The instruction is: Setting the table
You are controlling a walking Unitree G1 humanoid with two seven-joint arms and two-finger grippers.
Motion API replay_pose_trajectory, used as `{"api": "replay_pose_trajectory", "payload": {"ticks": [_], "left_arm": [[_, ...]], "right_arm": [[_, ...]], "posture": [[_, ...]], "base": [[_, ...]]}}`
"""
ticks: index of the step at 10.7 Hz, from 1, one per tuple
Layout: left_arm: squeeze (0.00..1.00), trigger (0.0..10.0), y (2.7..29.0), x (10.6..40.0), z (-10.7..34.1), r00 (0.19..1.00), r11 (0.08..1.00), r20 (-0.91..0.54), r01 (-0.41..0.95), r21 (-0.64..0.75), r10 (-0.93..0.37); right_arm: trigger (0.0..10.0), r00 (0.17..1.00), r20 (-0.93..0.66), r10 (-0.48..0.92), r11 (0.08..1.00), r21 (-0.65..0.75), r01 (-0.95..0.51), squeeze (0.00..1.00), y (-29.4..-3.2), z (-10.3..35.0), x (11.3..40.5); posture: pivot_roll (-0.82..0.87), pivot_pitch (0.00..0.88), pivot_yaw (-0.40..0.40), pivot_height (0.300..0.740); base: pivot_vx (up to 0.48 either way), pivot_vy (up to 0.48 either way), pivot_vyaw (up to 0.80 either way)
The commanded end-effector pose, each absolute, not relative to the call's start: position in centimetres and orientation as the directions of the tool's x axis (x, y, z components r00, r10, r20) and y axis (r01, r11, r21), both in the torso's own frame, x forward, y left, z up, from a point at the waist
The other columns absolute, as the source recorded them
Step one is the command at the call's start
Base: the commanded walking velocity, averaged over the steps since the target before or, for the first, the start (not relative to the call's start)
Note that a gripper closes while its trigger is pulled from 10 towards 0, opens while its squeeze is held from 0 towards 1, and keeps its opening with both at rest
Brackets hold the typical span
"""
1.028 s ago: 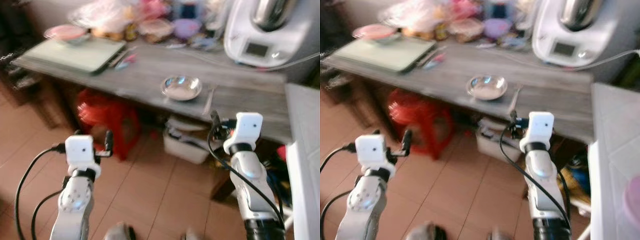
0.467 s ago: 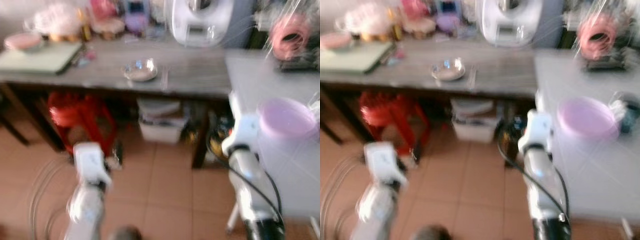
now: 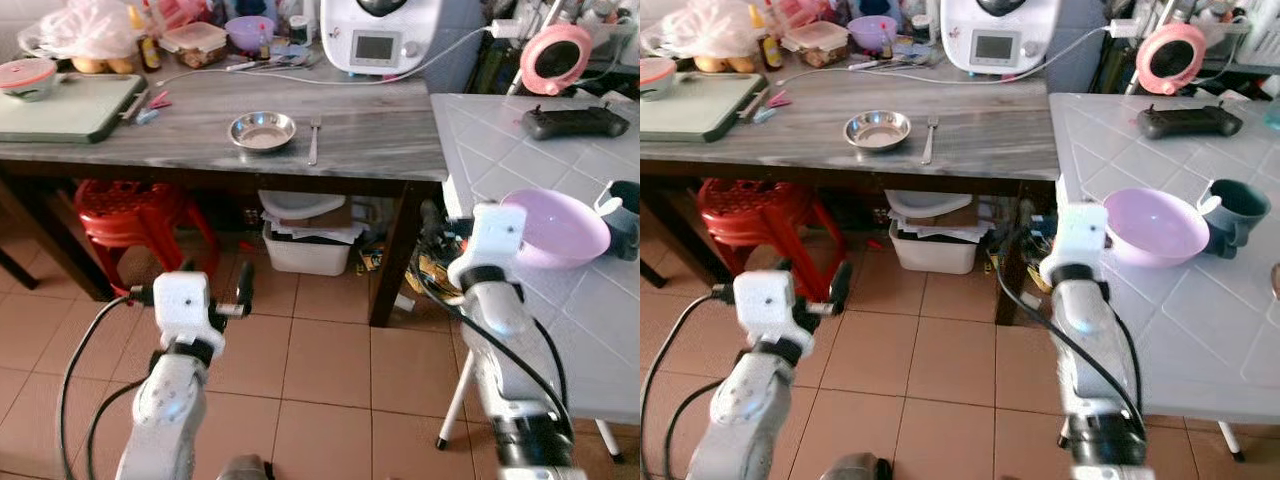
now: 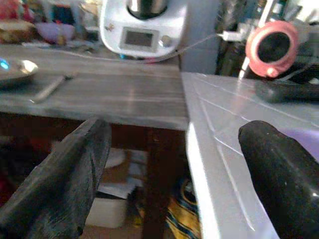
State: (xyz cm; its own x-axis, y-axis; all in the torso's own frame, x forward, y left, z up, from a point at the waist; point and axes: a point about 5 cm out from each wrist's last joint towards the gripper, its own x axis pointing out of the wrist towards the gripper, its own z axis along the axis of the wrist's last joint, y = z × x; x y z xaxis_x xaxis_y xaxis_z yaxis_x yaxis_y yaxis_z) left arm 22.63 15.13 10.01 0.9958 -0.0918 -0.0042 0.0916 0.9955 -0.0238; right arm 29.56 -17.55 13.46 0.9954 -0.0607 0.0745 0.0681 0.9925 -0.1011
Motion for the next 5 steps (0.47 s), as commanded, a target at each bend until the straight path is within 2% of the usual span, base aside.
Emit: {"api": "replay_pose_trajectory", "payload": {"ticks": [1, 3, 5], "left_arm": [[0.0, 10.0, 15.3, 22.3, 10.2, 0.995, 0.995, 0.004, 0.096, -0.035, -0.096], [0.0, 10.0, 15.3, 21.7, 9.9, 0.994, 0.994, -0.012, 0.105, -0.034, -0.105], [0.0, 10.0, 15.4, 22.0, 10.2, 0.994, 0.993, -0.004, 0.111, -0.029, -0.111]], "right_arm": [[10.0, 0.993, 0.094, -0.071, 0.989, -0.126, 0.083, 0.0, -18.0, 13.7, 28.9], [10.0, 0.995, 0.071, -0.073, 0.989, -0.124, 0.082, 0.0, -18.4, 12.9, 27.9], [10.0, 0.994, 0.102, -0.045, 0.988, -0.141, 0.059, 0.0, -18.1, 13.5, 28.1]], "posture": [[0.02, 0.042, 0.029, 0.74], [0.02, 0.045, 0.038, 0.74], [0.01, 0.032, 0.038, 0.74]], "base": [[0.0, -0.472, 0.0], [0.0, -0.472, 0.0], [0.0, -0.454, 0.0]]}}
